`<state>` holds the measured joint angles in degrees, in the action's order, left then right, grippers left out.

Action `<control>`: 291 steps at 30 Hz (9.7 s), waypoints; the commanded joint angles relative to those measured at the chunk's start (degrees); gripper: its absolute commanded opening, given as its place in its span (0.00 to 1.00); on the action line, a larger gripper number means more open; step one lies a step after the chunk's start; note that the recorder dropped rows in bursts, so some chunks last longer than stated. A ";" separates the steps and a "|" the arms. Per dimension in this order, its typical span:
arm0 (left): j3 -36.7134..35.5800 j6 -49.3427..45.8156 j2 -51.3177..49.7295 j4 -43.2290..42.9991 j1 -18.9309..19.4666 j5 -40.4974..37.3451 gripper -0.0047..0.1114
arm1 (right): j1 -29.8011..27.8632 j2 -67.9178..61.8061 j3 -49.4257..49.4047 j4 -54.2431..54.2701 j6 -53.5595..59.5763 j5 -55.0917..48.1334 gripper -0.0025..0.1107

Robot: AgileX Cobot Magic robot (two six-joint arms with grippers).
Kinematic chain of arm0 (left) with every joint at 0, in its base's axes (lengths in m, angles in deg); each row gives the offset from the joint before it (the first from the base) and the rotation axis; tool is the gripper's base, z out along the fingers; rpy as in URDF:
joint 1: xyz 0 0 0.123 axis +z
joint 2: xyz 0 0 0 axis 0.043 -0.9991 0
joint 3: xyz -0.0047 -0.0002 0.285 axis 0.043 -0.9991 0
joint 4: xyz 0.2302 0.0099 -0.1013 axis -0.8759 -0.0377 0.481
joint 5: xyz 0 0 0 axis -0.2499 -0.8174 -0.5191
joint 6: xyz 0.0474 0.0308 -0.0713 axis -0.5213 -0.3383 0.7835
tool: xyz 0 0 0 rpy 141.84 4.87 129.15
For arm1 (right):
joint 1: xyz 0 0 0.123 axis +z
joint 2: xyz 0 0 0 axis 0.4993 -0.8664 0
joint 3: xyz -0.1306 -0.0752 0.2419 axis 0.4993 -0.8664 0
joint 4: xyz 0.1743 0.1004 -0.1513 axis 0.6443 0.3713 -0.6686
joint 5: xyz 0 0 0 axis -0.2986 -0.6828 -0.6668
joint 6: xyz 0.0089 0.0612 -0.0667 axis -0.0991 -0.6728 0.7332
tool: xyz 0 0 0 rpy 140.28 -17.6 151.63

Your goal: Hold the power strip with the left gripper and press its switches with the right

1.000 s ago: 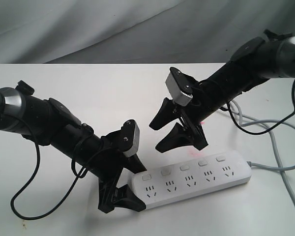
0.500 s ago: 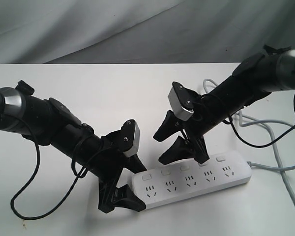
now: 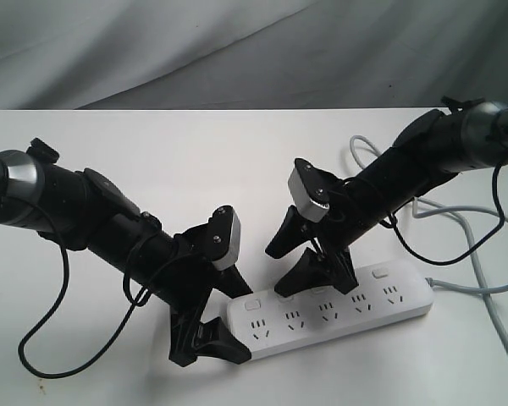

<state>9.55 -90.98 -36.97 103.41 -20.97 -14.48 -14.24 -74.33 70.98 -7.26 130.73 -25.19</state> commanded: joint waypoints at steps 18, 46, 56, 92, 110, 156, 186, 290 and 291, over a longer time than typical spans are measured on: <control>-0.20 -0.57 0.10 -0.45 -0.18 1.69 0.30 | -0.23 0.20 -0.25 -0.30 0.83 1.06 0.56; -0.20 -0.57 0.10 -0.45 -0.18 1.69 0.30 | -0.23 -3.66 -0.50 -3.30 -0.85 3.66 0.56; -0.20 -0.57 0.10 -0.45 -0.18 1.69 0.30 | -0.33 -0.46 0.48 0.89 0.46 -0.75 0.56; -0.20 -0.57 0.10 -0.45 -0.18 1.69 0.30 | 1.80 -1.60 -2.27 -6.50 0.43 10.49 0.56; -0.20 -0.57 0.10 -0.45 -0.18 1.69 0.30 | -4.35 6.34 -2.17 3.25 4.00 -1.61 0.56; -0.20 -0.57 0.10 -0.45 -0.18 1.69 0.30 | -7.14 2.26 -3.21 -1.98 0.88 1.59 0.56; -0.20 -0.57 0.10 -0.45 -0.18 1.69 0.30 | -4.88 2.26 -3.21 -6.93 -3.39 5.17 0.56; -0.20 -0.56 0.10 -0.45 -0.18 1.69 0.30 | -12.22 2.22 -4.23 -6.39 2.49 1.30 0.56; -0.20 -0.56 0.10 -0.45 -0.18 1.69 0.30 | -12.22 2.22 -4.23 -6.81 2.18 1.75 0.56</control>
<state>9.55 -90.98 -36.97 103.31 -20.97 -14.27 -26.65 -72.17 66.91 -11.77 133.17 -25.47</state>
